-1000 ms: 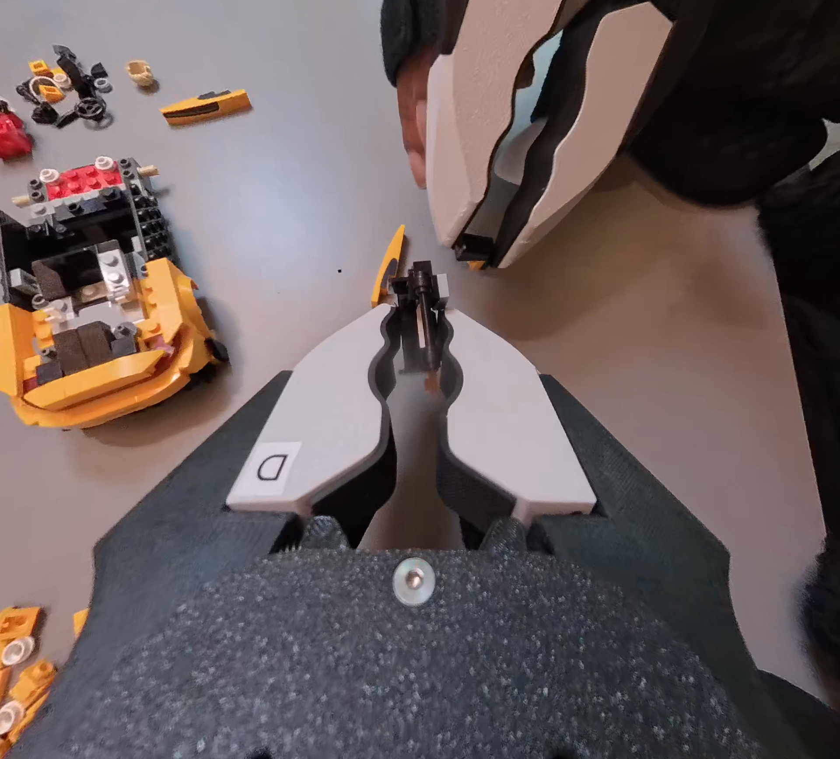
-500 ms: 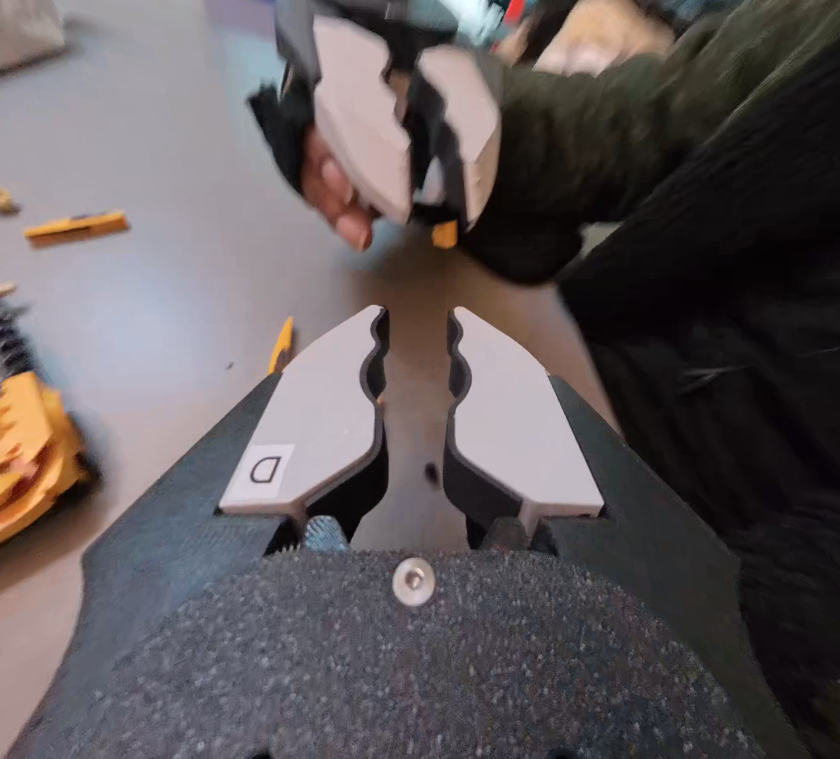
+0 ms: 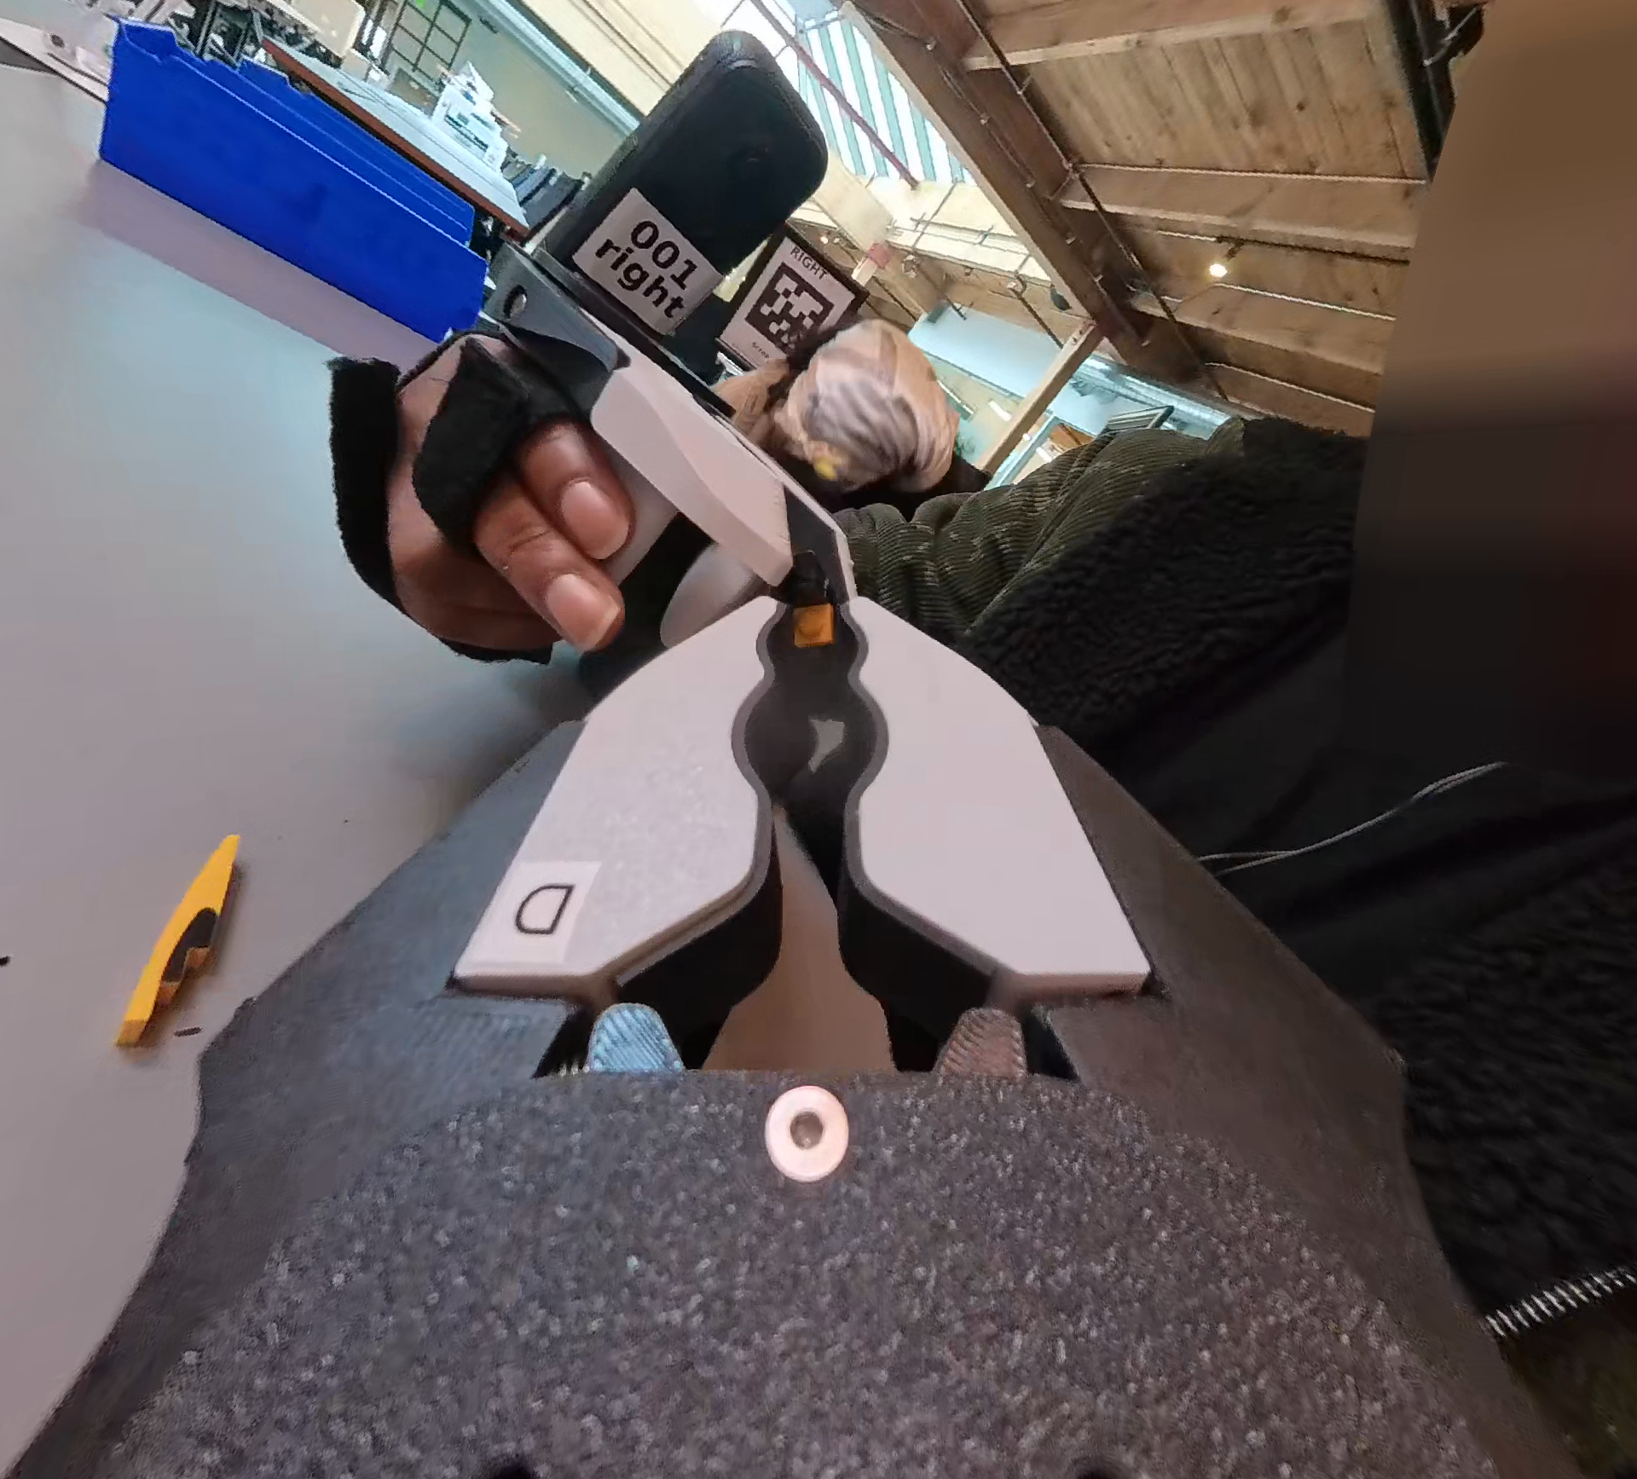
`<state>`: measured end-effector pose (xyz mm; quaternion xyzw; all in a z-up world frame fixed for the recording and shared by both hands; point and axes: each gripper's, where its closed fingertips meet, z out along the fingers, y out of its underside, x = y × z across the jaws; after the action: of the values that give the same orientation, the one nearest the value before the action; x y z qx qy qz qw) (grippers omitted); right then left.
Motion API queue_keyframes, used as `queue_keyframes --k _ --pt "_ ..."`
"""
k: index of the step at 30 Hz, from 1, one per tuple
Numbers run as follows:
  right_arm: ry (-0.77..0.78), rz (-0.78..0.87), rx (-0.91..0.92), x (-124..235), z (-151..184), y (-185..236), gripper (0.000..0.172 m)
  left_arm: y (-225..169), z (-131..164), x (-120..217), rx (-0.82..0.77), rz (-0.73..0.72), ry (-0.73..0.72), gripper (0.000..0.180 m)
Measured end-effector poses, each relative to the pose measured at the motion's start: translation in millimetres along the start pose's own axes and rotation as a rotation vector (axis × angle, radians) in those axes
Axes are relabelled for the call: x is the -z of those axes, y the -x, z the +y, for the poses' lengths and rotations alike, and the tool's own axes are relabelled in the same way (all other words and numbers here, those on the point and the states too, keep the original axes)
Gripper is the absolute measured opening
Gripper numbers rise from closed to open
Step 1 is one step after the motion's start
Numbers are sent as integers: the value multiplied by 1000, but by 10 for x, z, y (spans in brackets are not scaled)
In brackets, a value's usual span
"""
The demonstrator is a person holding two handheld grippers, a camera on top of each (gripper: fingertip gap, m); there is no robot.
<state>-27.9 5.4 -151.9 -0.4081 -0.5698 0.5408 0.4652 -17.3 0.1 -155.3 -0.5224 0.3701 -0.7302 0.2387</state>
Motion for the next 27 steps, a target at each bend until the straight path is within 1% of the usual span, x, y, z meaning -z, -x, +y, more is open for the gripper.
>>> queue_keyframes --k 3,7,8,10,11,13,16,17,20,22,24,27 --pt "4 -5 4 8 -12 12 18 -4 2 -11 -4 -24 23 8" --pt "49 1 23 19 35 4 16 46 34 33 4 -74 84 8" --pt "62 1 26 21 55 3 14 62 47 53 8 -85 98 7" --pt "45 -28 24 51 16 38 0 118 -1 135 14 -132 83 8" --pt "58 -48 14 49 14 73 0 115 -53 193 6 -139 65 7" --pt "125 -18 66 5 86 69 0 86 -88 248 -24 -153 71 7" --pt "147 22 61 -25 121 13 0 134 -61 250 -55 -204 97 7" --pt "155 43 46 -16 129 -27 5 162 -47 255 -71 -229 106 6" --pt "171 87 -47 22 138 -142 26 218 -66 275 -132 -300 115 6" --pt "180 114 -85 18 155 -201 29 238 -83 277 -181 -342 121 6" --pt "186 126 -104 -15 194 -226 28 261 -84 271 -224 -380 132 6" --pt "172 152 -111 -36 194 -270 11 266 -90 252 -287 -417 144 6"
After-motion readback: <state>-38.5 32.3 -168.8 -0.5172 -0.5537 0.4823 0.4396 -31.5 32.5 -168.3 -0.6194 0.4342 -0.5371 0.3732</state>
